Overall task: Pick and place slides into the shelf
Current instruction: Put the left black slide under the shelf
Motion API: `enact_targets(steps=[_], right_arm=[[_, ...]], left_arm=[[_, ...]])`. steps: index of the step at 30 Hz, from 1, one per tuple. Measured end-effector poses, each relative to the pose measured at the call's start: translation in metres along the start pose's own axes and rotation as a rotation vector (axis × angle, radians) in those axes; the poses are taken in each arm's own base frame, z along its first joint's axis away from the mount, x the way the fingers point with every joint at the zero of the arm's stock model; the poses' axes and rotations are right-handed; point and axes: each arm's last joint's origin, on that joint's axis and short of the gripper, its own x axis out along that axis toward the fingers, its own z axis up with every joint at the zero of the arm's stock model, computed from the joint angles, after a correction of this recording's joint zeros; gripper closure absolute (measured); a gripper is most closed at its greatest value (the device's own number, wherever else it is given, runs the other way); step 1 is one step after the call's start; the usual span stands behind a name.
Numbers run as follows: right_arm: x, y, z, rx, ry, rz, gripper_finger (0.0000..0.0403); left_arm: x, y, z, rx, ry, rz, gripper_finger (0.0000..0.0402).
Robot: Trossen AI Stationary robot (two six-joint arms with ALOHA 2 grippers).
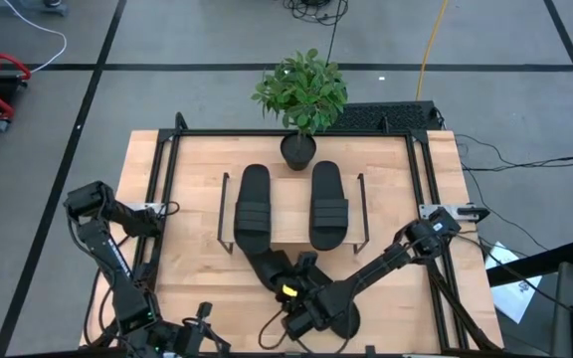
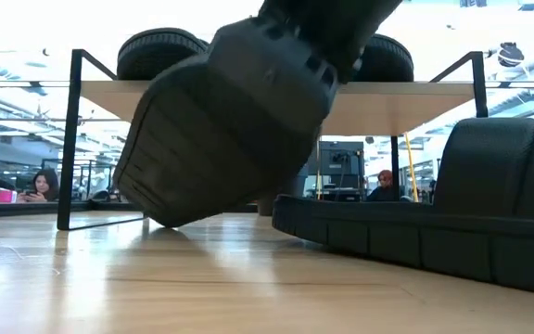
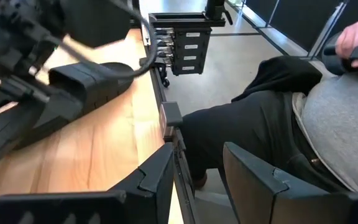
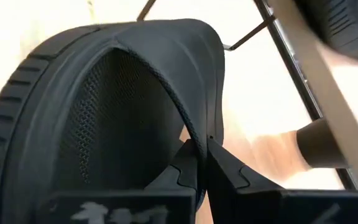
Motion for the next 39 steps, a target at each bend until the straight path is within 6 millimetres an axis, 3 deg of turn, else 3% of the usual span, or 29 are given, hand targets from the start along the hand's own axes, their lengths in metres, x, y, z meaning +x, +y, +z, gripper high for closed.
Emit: enact_targets(steps=[9,26,30,39], right_arm=[[0.026,0.001,-0.013,0.034,0.078,0.092,0.0397],[0.021,0.010,-0.010,-0.019,0.037,0.173,0.0387],[0.022,0.011,-0.008,-0.011,0.047,0.230,0.0360],[0.020,0.020,0.000,-0.038,-0.010,0.365,0.0255]], left_arm=[[0.000,0.000,0.000,0.000,-0.005,0.008,0.0266],[0.000,0.001,-0.002,-0.014,0.012,0.018,0.0266],[0.000,0.001,-0.002,-0.017,0.013,0.019,0.0266],[0.000,0.003,-0.004,-0.024,0.032,0.030,0.0266]])
